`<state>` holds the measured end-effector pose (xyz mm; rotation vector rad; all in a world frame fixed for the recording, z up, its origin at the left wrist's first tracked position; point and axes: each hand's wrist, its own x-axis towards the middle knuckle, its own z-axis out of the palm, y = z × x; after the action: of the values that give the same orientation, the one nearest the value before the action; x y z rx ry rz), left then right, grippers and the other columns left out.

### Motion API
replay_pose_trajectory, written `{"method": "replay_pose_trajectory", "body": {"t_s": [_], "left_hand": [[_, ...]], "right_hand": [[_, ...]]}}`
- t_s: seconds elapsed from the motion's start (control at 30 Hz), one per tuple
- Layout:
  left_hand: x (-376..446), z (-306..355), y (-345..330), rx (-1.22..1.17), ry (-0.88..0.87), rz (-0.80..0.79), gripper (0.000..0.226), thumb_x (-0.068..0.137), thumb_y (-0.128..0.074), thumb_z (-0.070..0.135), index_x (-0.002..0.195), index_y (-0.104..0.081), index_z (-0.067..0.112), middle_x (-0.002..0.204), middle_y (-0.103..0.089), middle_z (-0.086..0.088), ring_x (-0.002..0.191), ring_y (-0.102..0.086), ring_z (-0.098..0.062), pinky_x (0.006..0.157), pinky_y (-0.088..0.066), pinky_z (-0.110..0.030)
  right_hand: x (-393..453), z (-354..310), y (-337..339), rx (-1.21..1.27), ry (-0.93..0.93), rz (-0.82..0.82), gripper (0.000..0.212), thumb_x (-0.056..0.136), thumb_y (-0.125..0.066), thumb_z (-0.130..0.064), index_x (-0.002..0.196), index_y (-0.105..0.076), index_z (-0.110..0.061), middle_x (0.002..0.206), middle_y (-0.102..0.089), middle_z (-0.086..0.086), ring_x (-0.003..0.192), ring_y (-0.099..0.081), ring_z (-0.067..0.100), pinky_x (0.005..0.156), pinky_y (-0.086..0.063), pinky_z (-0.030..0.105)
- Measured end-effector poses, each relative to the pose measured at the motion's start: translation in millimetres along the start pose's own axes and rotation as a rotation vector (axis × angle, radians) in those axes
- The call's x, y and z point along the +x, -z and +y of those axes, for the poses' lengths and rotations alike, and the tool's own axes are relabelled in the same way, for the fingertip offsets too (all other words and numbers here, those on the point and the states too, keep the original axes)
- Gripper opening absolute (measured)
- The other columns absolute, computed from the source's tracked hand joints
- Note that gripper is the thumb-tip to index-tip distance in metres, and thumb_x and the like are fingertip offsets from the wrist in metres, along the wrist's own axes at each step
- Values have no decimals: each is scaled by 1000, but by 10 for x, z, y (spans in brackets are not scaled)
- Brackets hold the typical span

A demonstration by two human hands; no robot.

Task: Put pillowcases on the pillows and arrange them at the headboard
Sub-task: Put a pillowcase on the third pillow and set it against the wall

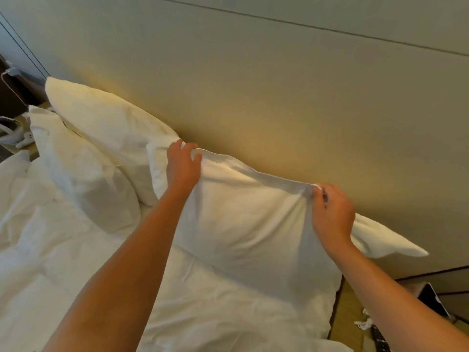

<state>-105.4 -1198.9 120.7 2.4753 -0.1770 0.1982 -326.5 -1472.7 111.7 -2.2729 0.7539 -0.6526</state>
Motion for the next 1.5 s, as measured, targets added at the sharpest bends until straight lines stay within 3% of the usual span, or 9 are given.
{"method": "replay_pose_trajectory", "body": {"t_s": [0.1,0.17,0.43,0.6,0.8,0.97,1.1,1.27,1.5], "left_hand": [[-352,-170,-446,39,91,-196,73,97,-58,50,158,-28,24,168,-14,-12,154,-14,-30,122,-21,-44],[-591,-330,-668,58,147,-328,83,94,-58,57,160,-20,26,169,-11,-12,154,-16,-33,121,-23,-48],[-1130,-739,-1010,69,198,-611,80,95,-55,58,160,-21,26,168,-19,-8,153,-23,-29,121,-25,-45],[-1280,-845,-1063,-20,246,-603,78,96,-54,58,159,-23,27,164,-30,-5,148,-33,-29,119,-30,-47],[-1701,-978,-1077,-152,390,-512,85,88,-64,60,158,-28,29,157,-41,-5,140,-44,-27,115,-40,-46],[-2078,-1034,-997,-207,503,-496,115,78,-69,70,161,2,33,169,-11,-5,153,-22,-26,119,-31,-43],[-1873,-822,-880,-247,422,-431,124,73,-72,73,160,9,35,170,-4,-5,155,-16,-25,120,-29,-43],[-1362,-463,-938,-280,327,-424,128,70,-73,74,159,10,38,170,5,-6,155,-12,-25,120,-26,-40],[-1366,-348,-1464,-155,273,-598,116,78,-67,72,160,8,37,169,13,-14,157,-2,-30,123,-20,-43]], "right_hand": [[-26,159,-179,-301,94,-153,39,103,-58,-30,142,-55,-23,151,-51,8,139,-46,32,117,-35,50],[-14,116,-312,-354,181,-193,51,104,-56,-39,152,-44,-26,165,-36,7,149,-36,32,122,-29,50],[549,-226,-1145,-415,417,-486,88,92,-62,-64,161,-28,-20,166,-35,10,152,-34,32,123,-31,47],[734,-198,-1764,-522,270,-703,116,81,-30,-95,165,-7,-19,158,-42,18,143,-43,41,112,-38,55],[157,97,-2094,-428,362,-722,61,100,-30,-72,137,-41,-25,108,-73,11,95,-70,37,66,-43,39],[-238,-228,-1982,-135,445,-677,17,105,-47,-38,100,-52,-22,64,-58,2,59,-58,32,49,-29,35],[-56,-589,-1769,17,465,-561,18,103,-54,-31,99,-61,-16,74,-68,12,68,-62,36,58,-49,43],[577,-662,-1621,-17,422,-385,27,102,-54,-42,91,-58,-18,79,-69,11,75,-63,38,59,-40,39],[654,-120,-1585,-413,435,-396,57,96,-60,-50,141,-48,-18,127,-58,10,117,-56,36,92,-47,47]]}}
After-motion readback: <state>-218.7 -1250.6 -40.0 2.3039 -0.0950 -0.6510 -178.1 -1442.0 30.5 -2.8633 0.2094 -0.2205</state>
